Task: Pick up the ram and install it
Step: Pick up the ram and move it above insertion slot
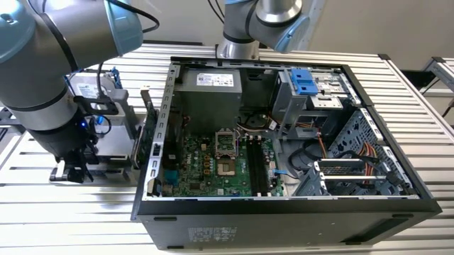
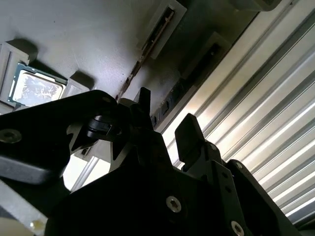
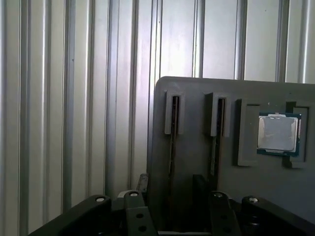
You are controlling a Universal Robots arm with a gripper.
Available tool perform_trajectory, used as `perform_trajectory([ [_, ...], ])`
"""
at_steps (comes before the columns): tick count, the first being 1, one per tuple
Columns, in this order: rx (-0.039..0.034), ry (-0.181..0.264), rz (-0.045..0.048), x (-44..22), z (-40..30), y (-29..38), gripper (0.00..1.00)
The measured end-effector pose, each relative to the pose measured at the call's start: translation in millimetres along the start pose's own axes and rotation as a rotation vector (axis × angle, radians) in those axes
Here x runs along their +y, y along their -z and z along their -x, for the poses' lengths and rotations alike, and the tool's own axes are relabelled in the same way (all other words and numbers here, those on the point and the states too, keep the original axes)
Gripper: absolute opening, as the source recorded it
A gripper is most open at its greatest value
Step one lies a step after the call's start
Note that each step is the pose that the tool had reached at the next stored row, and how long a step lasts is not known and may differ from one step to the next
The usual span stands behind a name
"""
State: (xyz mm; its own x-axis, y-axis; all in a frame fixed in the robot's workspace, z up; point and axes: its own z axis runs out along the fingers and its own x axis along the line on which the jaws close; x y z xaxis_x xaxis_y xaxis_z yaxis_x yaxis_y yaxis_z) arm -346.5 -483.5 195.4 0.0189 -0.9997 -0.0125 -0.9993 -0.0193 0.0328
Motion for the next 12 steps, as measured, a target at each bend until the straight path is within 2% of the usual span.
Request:
perform_trajectory([
  [12, -0.0001, 0.000, -0.0001, 0.0, 0.0, -1.0, 1.00],
])
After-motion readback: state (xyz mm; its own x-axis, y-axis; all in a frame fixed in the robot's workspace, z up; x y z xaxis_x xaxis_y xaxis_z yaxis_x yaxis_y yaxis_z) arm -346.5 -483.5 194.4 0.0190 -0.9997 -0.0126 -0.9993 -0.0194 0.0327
